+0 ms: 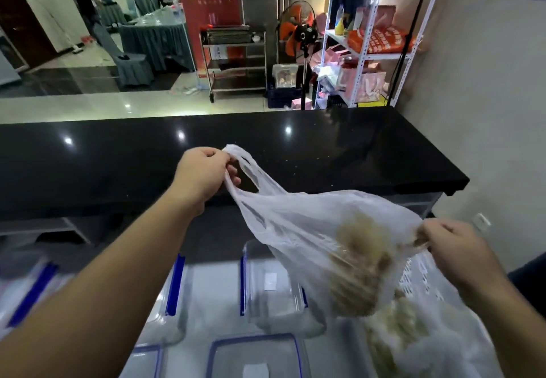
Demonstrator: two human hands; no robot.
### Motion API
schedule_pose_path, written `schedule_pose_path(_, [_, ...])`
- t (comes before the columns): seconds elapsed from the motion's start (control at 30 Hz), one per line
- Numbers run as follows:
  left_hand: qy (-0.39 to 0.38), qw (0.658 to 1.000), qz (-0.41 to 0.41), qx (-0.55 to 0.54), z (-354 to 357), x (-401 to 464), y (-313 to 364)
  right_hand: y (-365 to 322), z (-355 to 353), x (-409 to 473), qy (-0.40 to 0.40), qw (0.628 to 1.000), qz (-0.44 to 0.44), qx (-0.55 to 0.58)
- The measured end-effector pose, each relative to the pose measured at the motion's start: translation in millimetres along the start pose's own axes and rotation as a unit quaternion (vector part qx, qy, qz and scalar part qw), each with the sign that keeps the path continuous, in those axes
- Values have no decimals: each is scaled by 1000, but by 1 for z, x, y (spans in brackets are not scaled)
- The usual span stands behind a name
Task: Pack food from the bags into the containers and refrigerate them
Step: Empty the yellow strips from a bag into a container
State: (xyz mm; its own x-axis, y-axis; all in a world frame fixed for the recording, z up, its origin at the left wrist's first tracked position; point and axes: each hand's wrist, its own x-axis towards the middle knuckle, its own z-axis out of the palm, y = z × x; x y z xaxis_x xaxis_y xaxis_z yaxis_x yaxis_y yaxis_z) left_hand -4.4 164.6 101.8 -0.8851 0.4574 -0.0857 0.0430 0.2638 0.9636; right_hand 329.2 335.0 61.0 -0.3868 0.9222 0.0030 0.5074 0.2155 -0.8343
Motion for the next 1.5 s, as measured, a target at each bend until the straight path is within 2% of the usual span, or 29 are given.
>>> schedule_pose_path(0.17, [-43, 998, -44, 6, -5, 15, -47, -16, 2, 1, -18, 998, 12, 56])
schedule_pose_path(0.43, [-121, 985, -89, 84, 3, 22, -107, -47, 21, 0, 26, 995, -78, -60])
schedule_pose_path(0.7, [-191, 957, -67, 208, 27, 20, -157, -97, 40, 2, 41, 992, -107, -54])
schedule_pose_path(0.9, [-322, 864, -12, 386, 54, -2, -205, -124, 72, -2, -15, 979, -139, -148])
schedule_pose_path(1.07, [-343, 781, 63, 519, 53, -3, -221, -142, 96, -2, -54, 968, -172, -177])
schedule_pose_path(1.13, [-344, 756, 101, 548, 45, 0, -217, -148, 105, 0, -70, 962, -186, -187])
schedule_pose_path(1.17, [-346, 754, 97, 550, 41, 4, -214, -150, 109, 2, -81, 958, -193, -198])
schedule_pose_path(1.23, [-379, 756, 54, 531, 34, 9, -200, -152, 119, 7, -104, 945, -204, -232])
schedule_pose_path(1.3, [-384, 785, 39, 484, 25, 17, -189, -151, 127, 12, -121, 936, -208, -258])
schedule_pose_path(1.4, [-346, 861, 51, 370, 3, 20, -155, -149, 138, 16, -134, 933, -209, -261])
schedule_pose_path(1.5, [-316, 936, 62, 143, -16, 15, -117, -145, 147, 16, -145, 937, -207, -241])
